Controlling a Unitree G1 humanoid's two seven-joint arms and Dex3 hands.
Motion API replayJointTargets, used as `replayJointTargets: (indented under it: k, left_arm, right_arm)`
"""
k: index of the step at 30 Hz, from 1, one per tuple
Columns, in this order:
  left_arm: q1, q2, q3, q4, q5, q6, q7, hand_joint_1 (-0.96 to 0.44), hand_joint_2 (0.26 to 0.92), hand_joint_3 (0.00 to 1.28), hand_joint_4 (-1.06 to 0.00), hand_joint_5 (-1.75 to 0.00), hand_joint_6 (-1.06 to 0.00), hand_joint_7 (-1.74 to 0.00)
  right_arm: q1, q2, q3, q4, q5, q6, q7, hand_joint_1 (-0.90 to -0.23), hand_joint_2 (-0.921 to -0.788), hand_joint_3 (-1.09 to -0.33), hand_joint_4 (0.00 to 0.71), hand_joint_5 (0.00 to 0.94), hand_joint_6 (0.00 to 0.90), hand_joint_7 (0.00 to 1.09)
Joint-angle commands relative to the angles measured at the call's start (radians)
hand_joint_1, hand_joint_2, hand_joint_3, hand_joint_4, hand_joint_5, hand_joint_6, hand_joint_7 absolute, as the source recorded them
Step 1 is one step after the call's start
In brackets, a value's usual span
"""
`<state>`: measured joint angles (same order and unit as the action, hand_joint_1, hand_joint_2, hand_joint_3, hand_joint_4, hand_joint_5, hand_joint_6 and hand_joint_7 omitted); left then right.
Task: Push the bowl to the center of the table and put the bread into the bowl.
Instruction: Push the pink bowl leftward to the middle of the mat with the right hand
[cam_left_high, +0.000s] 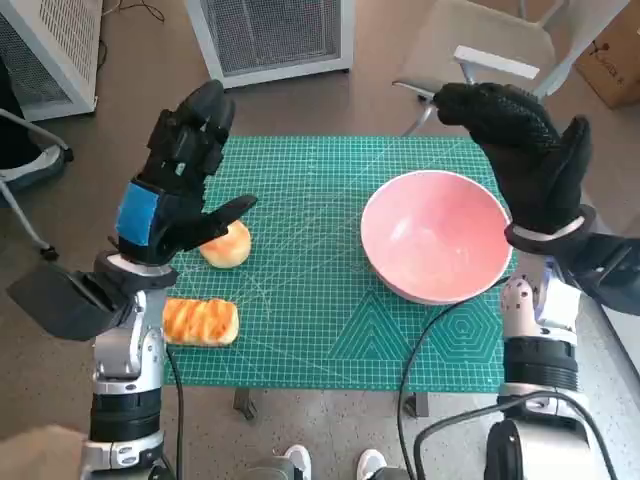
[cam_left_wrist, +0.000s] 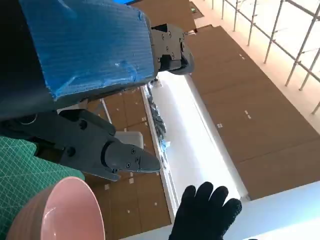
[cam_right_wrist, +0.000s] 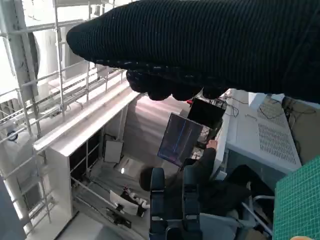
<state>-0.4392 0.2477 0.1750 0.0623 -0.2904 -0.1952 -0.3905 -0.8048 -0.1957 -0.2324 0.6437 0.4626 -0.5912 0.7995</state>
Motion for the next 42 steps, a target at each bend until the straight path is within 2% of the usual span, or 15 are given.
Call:
replayJointTargets:
  k: [1, 15, 32, 34, 38, 42]
  left_arm:
    - [0.011, 0.007, 0.008, -0.022, -0.012, 0.014, 0.002, -0.26, 0.906, 0.17, -0.10, 0.00, 0.00, -0.49]
    - [0.011, 0.009, 0.010, -0.039, -0.018, 0.024, 0.001, -0.26, 0.905, 0.18, -0.10, 0.00, 0.00, -0.48]
    - [0.009, 0.002, 0.005, -0.027, -0.014, 0.009, -0.002, -0.27, 0.902, 0.18, -0.10, -0.01, 0.00, -0.49]
    - [0.008, 0.002, 0.004, -0.024, -0.013, 0.007, -0.002, -0.27, 0.903, 0.18, -0.11, -0.01, 0.00, -0.50]
    - [0.006, 0.001, 0.003, -0.014, -0.010, -0.001, -0.003, -0.27, 0.907, 0.19, -0.11, -0.01, 0.00, -0.50]
    - [0.006, 0.001, 0.002, -0.013, -0.009, -0.003, -0.002, -0.27, 0.909, 0.19, -0.11, -0.01, 0.00, -0.50]
  right_arm:
    - [0.025, 0.001, 0.004, 0.007, -0.014, 0.009, -0.001, -0.629, -0.921, -0.662, 0.203, 0.000, 0.137, 0.33]
    - [0.032, 0.002, 0.005, -0.005, -0.007, 0.022, 0.002, -0.635, -0.921, -0.664, 0.201, 0.000, 0.135, 0.34]
    - [0.034, -0.008, -0.003, 0.012, -0.014, 0.020, -0.005, -0.650, -0.921, -0.664, 0.201, 0.000, 0.132, 0.35]
    - [0.028, -0.012, -0.007, 0.030, -0.015, 0.014, -0.004, -0.651, -0.921, -0.664, 0.201, 0.000, 0.134, 0.35]
    - [-0.032, -0.057, -0.044, 0.219, -0.033, -0.026, -0.009, -0.654, -0.921, -0.663, 0.195, 0.000, 0.126, 0.34]
    - [-0.053, -0.062, -0.054, 0.273, -0.037, -0.052, 0.001, -0.653, -0.921, -0.662, 0.190, 0.000, 0.122, 0.34]
